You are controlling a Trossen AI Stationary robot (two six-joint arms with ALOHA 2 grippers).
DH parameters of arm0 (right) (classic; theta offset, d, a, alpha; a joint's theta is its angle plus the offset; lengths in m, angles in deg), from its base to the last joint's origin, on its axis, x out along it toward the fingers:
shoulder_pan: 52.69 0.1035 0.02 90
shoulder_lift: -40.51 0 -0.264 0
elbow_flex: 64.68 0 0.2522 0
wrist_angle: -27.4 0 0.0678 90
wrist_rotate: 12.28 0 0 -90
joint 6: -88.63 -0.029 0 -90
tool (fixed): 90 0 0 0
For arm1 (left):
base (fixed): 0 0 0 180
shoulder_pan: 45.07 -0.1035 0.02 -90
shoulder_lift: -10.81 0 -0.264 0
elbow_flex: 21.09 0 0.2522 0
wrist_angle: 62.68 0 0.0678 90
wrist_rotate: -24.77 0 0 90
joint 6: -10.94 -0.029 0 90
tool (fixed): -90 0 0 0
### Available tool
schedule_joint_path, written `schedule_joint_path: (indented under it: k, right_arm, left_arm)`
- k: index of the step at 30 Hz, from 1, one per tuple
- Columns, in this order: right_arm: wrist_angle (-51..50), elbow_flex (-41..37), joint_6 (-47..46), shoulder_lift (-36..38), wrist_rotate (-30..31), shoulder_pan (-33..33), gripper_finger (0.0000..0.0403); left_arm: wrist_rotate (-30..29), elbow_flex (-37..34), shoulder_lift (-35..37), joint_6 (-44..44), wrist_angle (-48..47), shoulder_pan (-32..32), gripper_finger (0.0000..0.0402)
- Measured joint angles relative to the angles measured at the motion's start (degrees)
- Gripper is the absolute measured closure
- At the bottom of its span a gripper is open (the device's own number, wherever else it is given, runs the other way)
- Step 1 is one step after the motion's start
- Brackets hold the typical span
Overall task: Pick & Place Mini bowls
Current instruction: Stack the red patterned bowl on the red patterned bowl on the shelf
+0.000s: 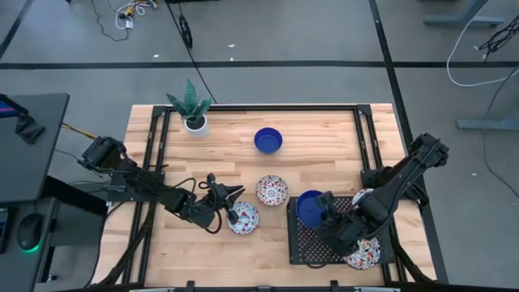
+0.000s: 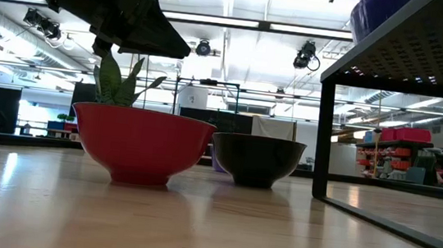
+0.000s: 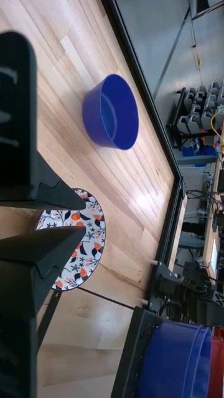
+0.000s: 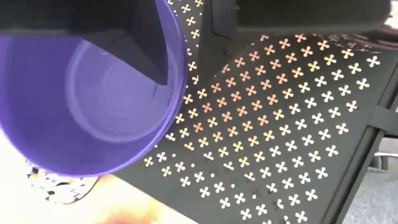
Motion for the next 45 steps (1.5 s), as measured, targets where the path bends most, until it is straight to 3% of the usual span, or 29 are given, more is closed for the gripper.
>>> schedule_joint_path:
  k: [13, 16, 18, 21, 24, 29, 33, 36, 39, 42, 45]
  right_arm:
    - [2.30, 0.16, 2.64, 3.69, 1.15, 0.16, 0.0257]
    - [5.52, 0.15, 5.32, 6.00, 1.41, 0.53, 0.0249]
    - [10.11, -1.05, 5.97, 8.73, 4.75, 0.59, 0.0249]
    - [23.44, -8.59, 8.60, 14.82, 14.31, 0.52, 0.0258]
    - [46.47, -20.67, 13.86, 21.29, 23.53, -0.46, 0.0273]
    - [88.33, -38.86, 20.57, 26.23, 25.31, -7.48, 0.0296]
    - [108.47, -46.47, 23.38, 26.54, 23.01, -14.79, 0.0304]
    - [112.58, -48.11, 23.22, 26.52, 22.40, -20.11, 0.0305]
    - [112.44, -48.10, 22.99, 26.52, 21.41, -24.47, 0.0305]
    - [111.65, -47.97, 22.97, 26.50, 19.38, -27.63, 0.0305]
    - [111.43, -47.94, 22.97, 26.50, 18.27, -29.55, 0.0305]
  left_arm:
    - [0.00, 0.00, 0.00, 0.00, 0.00, -0.01, 0.0346]
    - [0.28, 0.00, 0.00, -0.32, 0.00, 0.01, 0.0346]
    - [0.39, 0.00, 0.00, -1.32, 0.30, 0.10, 0.0346]
    - [0.42, 0.00, 0.00, -3.73, 1.80, 0.31, 0.0346]
    - [0.40, 0.00, 0.00, -8.89, 4.81, 0.58, 0.0346]
    - [1.26, 0.07, 0.00, -18.95, 8.64, 0.78, 0.0346]
    - [8.60, 0.06, 0.00, -26.46, 11.22, -0.58, 0.0346]
    - [16.86, 0.04, 0.02, -35.97, 11.81, -2.39, 0.0340]
    - [25.32, 0.04, 0.30, -40.37, 10.16, -3.64, 0.0308]
    - [33.42, 1.99, 2.42, -39.98, 0.30, -4.21, 0.0256]
    - [42.13, 8.06, 4.68, -34.66, -18.45, -4.06, 0.0198]
